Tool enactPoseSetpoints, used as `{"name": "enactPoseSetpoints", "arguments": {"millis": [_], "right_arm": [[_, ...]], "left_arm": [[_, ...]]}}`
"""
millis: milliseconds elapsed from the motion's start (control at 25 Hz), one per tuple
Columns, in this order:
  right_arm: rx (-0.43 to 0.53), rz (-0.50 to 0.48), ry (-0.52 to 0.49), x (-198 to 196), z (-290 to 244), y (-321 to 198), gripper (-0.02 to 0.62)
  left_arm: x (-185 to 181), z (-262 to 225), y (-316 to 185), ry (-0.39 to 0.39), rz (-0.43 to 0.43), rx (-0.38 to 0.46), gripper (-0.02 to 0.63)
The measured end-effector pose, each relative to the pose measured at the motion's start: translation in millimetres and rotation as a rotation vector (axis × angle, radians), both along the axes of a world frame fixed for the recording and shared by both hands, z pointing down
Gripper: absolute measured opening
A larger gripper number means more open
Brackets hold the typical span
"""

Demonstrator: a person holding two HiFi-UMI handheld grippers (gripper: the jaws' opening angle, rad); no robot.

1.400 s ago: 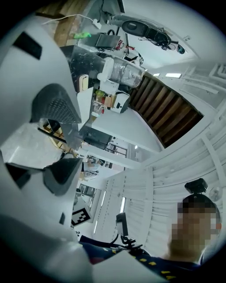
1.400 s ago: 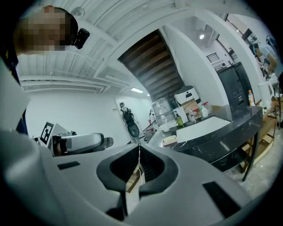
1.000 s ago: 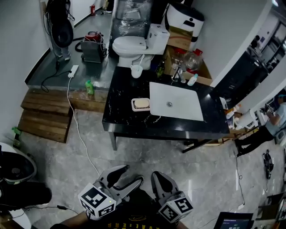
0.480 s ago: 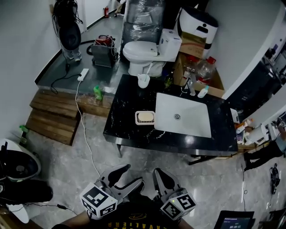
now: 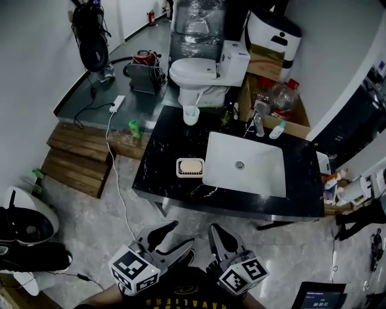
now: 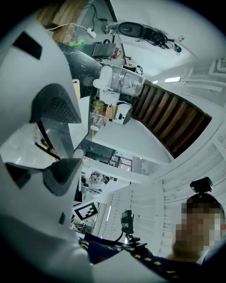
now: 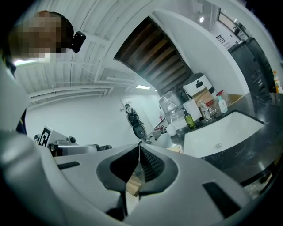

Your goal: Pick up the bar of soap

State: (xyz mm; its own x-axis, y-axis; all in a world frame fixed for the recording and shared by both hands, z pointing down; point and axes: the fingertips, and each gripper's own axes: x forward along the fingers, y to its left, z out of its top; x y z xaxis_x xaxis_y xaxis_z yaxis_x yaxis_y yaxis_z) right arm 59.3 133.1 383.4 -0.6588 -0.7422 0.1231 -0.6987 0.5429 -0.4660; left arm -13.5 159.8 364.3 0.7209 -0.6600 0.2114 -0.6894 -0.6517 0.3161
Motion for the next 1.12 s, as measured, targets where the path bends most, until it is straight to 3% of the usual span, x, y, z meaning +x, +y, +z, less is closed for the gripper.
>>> {"name": "enactPoseSetpoints", "arguments": {"millis": [280,800,1120], "right_arm": [[-0.016,-0.003,-0.018,11,2,-22,0.018],[-0.054,0.046,-0.015,-1,13,-75,0.018],[-0.065,0.118,0.001,-20,12,-125,0.018]], "left_arm": [[12,-1,-21,-0.016,-0.006,-0.001,0.259],[-4,11,-79,-0.042,0.029,-0.003,0.259],[-37,26,-145,-0.238,0.116,0.078,0.259]]}}
